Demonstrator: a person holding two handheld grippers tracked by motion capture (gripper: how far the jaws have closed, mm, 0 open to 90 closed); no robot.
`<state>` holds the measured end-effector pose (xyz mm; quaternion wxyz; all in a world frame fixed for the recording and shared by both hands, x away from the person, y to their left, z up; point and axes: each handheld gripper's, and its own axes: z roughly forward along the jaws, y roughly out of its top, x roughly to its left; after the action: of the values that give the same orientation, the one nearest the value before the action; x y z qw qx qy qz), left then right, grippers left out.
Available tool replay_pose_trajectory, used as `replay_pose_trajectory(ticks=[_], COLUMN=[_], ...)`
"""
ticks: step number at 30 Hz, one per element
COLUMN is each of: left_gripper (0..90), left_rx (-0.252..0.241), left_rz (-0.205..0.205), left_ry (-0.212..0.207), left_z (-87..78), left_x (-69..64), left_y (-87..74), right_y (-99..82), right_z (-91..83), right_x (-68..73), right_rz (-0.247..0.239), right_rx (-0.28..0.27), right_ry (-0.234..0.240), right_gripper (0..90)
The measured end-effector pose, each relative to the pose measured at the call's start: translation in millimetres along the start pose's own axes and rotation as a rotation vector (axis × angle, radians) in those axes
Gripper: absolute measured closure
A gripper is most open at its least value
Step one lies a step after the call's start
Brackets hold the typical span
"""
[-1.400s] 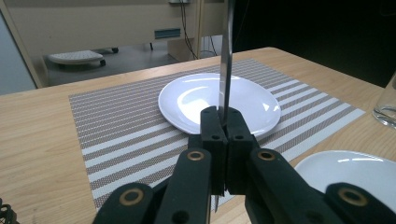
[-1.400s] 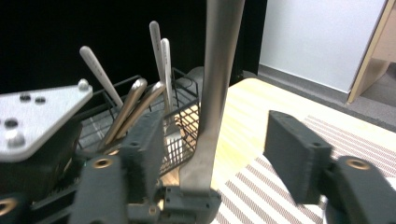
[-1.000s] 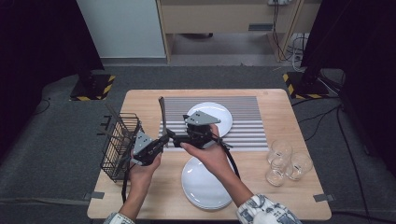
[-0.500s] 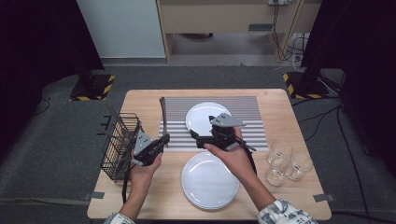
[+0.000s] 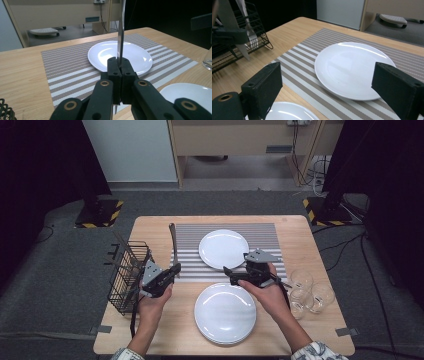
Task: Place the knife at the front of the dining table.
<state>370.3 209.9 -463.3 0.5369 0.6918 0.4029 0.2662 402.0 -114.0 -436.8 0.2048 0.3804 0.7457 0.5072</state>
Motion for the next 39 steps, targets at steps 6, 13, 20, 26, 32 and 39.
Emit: replay_pose_trajectory(ticks=[6,13,20,26,32,39], left_gripper=[88.7,88.7,88.7,88.7,88.7,88.7], left_rx=[-0.003,0.001,0.006,0.003,-0.011,-0.016], left_rz=[-0.004,0.0,0.011,0.008,0.001,0.007], left_ry=[0.004,0.008,0.009,0.01,0.016,0.023], left_z=[-1.1,-0.5,0.3,0.0,-3.1,-4.5], left_x=[0.7,-0.7,-4.1,-5.1,-4.6,-6.3], left_y=[0.4,-0.2,-1.1,-0.9,0.9,2.2], right_y=[-12.9,-28.9,-38.5,-40.9,-41.3,-42.6], right_z=[-2.6,-3.0,-1.6,-1.5,-1.9,-3.0], right_x=[-10.4,-18.5,-23.3,-24.9,-24.1,-24.6], right_rz=[0.014,0.043,0.062,0.061,0.06,0.063], right_rx=[0.005,0.015,0.018,0.029,0.029,0.027], right_ry=[-0.029,-0.048,-0.064,-0.071,-0.072,-0.073], right_gripper=[9.6,9.0,8.9,8.8,8.4,8.5])
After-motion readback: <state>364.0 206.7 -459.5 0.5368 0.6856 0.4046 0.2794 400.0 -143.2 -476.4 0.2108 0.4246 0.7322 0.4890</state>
